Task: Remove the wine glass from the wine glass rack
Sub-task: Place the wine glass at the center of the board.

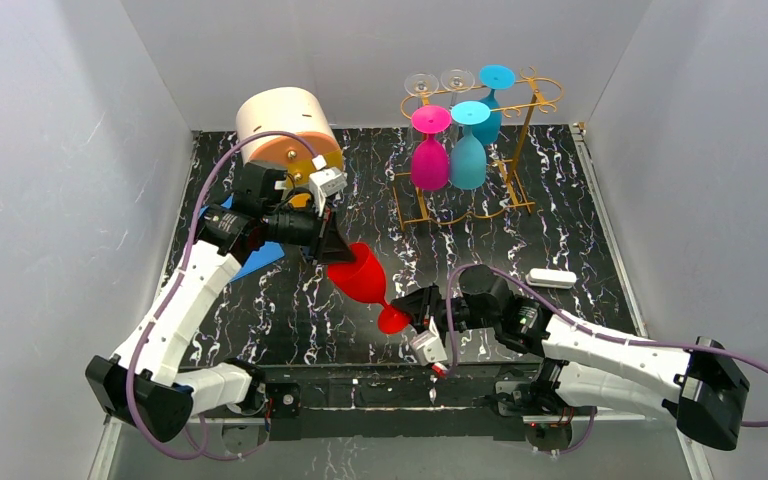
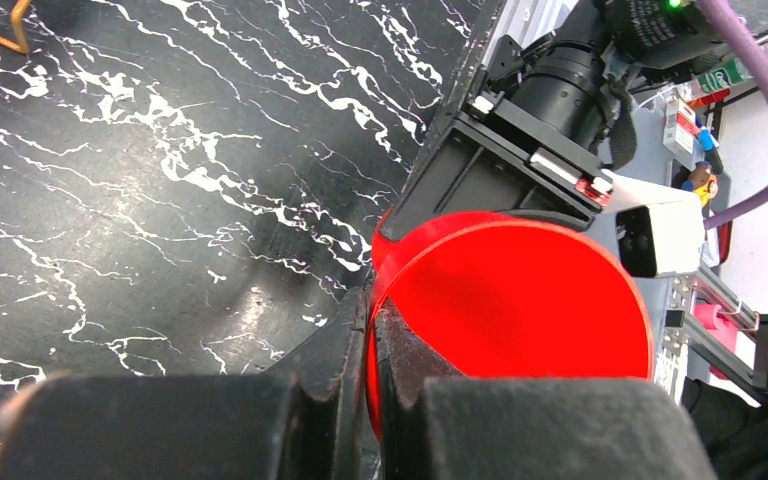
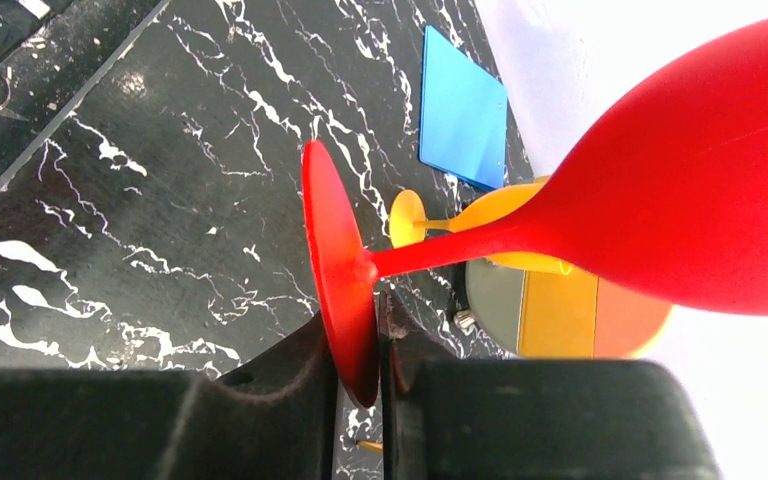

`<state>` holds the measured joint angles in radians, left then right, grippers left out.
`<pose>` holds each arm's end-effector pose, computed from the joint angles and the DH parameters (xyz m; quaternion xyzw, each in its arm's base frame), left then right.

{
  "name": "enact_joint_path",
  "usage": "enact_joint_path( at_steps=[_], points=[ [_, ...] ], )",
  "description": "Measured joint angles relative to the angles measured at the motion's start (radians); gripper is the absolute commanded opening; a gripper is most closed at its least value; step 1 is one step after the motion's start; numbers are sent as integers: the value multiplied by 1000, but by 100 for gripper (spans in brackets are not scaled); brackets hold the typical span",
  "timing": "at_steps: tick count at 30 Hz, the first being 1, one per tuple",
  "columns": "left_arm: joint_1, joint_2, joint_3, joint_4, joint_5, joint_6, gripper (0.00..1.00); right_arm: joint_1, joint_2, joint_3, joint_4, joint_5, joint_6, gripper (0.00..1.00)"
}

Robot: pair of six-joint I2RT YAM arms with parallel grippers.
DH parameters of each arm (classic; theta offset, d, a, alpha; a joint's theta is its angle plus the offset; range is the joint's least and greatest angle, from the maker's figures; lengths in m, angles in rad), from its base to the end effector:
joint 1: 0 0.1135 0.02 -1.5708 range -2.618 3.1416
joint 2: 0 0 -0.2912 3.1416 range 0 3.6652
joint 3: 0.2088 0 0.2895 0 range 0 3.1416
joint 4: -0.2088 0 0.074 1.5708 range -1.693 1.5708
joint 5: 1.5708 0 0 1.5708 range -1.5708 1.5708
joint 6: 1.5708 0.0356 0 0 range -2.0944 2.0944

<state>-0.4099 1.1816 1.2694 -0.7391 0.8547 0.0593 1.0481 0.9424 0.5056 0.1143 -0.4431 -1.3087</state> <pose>0.2312 -0.1298 0.4085 0.3685 0.7505 -0.4362 0.3329 0.1024 0.2082 0.2500 -0.7806 0.1841 0.1027 0.5885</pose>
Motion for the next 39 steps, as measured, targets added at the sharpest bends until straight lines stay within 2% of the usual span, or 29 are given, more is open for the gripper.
enact_joint_path(
  at_steps=[2,3,4,11,15,24,27,32,36,39],
  points=[
    [-7,-3,5,-5,-3,-5,0,-2,0,0,-5,3,1,31],
    [-9,-5,7,-8,-3,-7,0,-2,0,0,-7,5,2,38],
    [-12,-6,10,-10,-6,-9,0,-4,0,0,-9,6,3,41],
    [-15,-3,43,-45,-161,-38,0,-6,-1,0,-8,2,38,50],
    [-15,3,45,-48,-196,-44,0,-6,-1,0,-8,-1,57,54],
    [-15,8,48,-48,-444,-134,0,-6,-64,-27,51,81,203,55],
    [-19,22,49,-44,-477,-162,0,-6,-116,-56,101,131,303,50],
    [-94,70,56,-15,-618,-211,0,-6,-197,-98,144,220,462,52],
    [-173,142,102,7,-768,-237,0,-6,-251,-119,180,313,618,64],
    [-200,224,150,27,-870,-250,0,-6,-293,-130,205,423,773,83]
  ],
)
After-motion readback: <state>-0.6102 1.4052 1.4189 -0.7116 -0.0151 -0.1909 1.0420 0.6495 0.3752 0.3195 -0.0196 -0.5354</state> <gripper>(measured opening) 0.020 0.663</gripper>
